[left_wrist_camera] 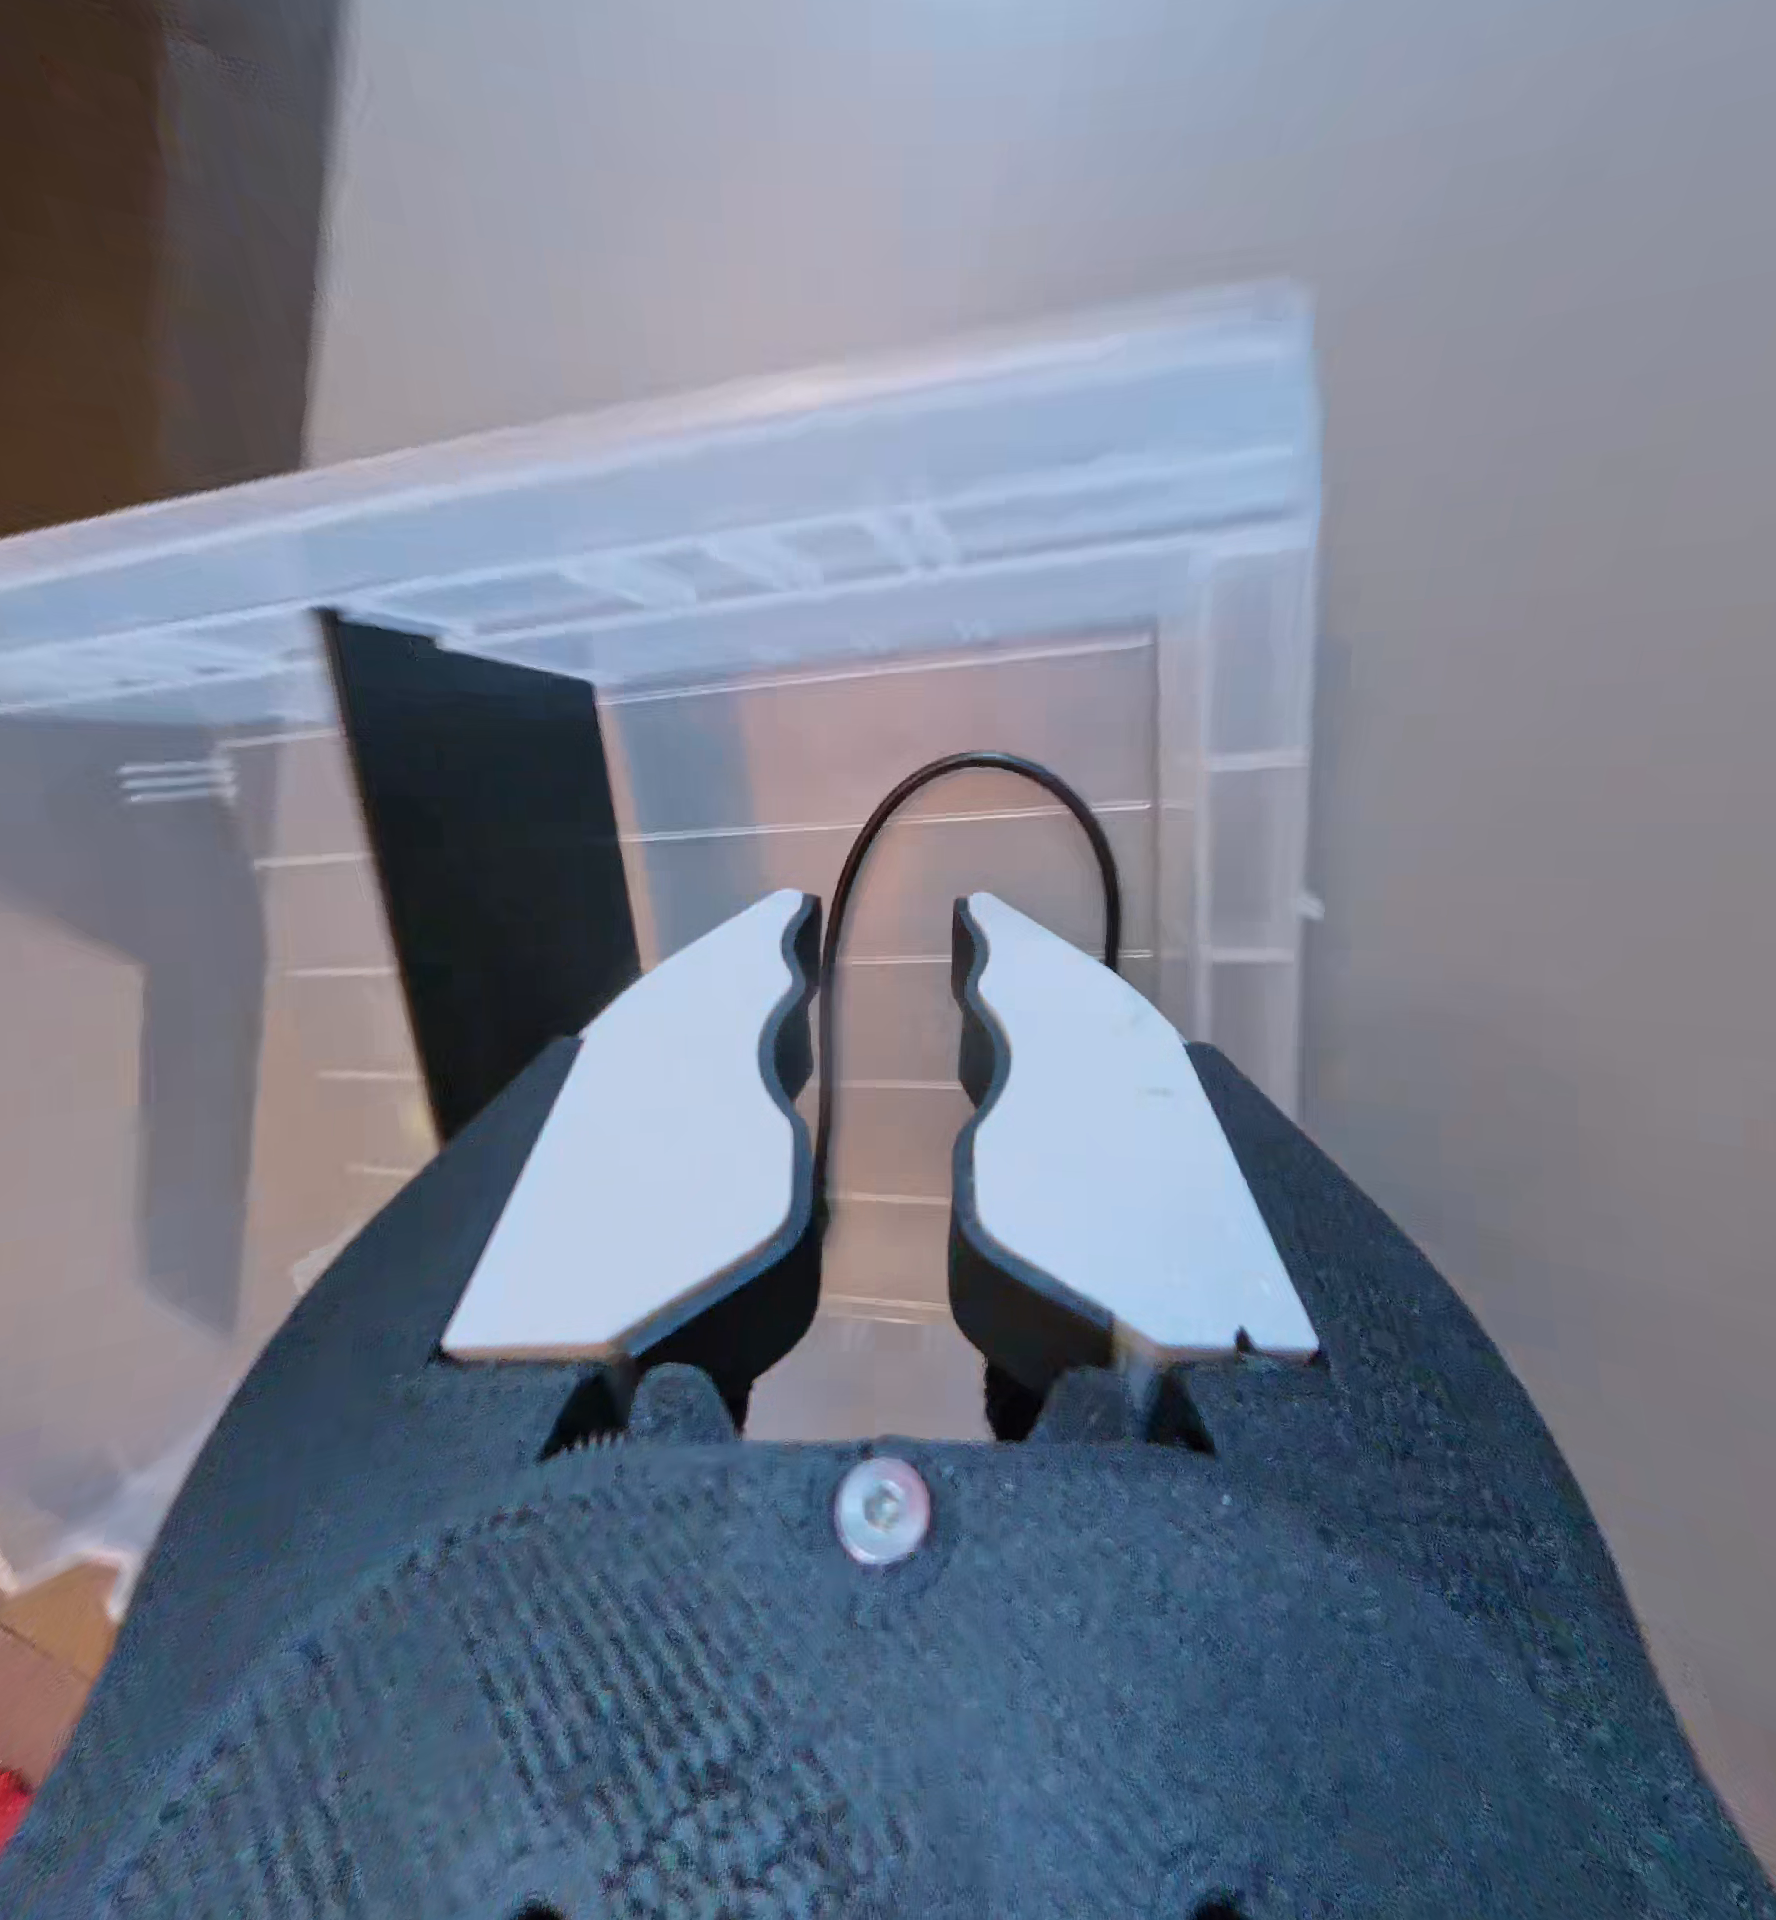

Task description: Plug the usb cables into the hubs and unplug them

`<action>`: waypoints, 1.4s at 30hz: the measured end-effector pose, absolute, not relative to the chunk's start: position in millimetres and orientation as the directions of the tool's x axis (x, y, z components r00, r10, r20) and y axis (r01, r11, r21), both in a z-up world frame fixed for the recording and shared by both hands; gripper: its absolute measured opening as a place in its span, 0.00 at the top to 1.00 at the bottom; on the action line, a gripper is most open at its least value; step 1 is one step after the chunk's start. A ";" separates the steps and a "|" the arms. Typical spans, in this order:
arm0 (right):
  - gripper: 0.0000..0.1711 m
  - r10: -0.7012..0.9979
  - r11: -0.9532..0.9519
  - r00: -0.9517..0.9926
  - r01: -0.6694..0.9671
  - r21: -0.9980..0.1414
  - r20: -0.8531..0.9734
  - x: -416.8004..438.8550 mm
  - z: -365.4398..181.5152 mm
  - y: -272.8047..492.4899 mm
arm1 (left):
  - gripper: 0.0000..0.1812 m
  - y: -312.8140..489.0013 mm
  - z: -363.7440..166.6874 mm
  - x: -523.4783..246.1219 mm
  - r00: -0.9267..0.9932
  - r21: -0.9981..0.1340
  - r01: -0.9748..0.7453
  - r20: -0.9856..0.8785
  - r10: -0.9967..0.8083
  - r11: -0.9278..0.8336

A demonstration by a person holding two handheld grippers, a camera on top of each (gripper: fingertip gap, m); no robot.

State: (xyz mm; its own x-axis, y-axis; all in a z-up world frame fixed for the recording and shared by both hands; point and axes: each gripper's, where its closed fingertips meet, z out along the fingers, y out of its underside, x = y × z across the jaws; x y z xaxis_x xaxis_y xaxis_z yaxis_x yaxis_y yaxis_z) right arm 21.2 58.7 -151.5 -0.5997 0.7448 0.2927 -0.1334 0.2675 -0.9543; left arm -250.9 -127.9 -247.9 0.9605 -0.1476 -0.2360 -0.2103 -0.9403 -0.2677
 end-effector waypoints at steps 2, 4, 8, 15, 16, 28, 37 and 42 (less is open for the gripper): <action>0.90 0.745 0.275 -0.602 -0.114 -0.955 0.286 19.5 -157.4 59.2 | 0.85 -123.6 -268.9 -253.0 0.947 -0.176 -0.281 -0.211 -0.243 -0.943; 0.90 0.747 0.276 -0.606 -0.095 -0.957 0.275 17.8 -162.5 61.0 | 0.84 -115.6 -279.0 -251.1 0.934 -0.140 -0.338 -0.170 -0.314 -0.931; 0.90 0.756 0.258 -0.609 -0.059 -0.964 0.240 14.2 -169.8 67.5 | 0.81 -114.6 -293.3 -248.0 0.900 -0.037 -0.434 -0.075 -0.430 -0.900; 0.90 0.765 0.229 -0.615 -0.020 -0.973 0.192 9.2 -176.0 74.9 | 0.95 -100.7 -297.4 -237.2 0.879 -0.166 -0.464 0.034 -0.476 -0.870; 0.90 0.766 0.230 -0.614 -0.015 -0.973 0.190 8.7 -177.1 75.6 | 0.96 -99.9 -297.5 -237.0 0.892 -0.177 -0.437 0.042 -0.450 -0.882; 0.90 0.775 0.243 -0.591 -0.052 -0.969 0.226 13.5 -163.5 76.3 | 0.98 -124.0 -185.7 -279.5 0.984 -0.473 -0.002 -0.157 0.082 -0.881; 0.90 0.790 0.262 -0.553 -0.085 -0.961 0.265 18.1 -153.3 78.4 | 0.98 -115.0 -123.6 -206.1 0.968 -0.749 -0.136 -0.241 0.075 -0.649; 0.90 0.799 0.254 -0.541 -0.092 -0.963 0.263 18.2 -149.8 80.7 | 0.99 -111.2 -136.6 -154.8 0.966 -0.834 -0.218 -0.259 0.011 -0.508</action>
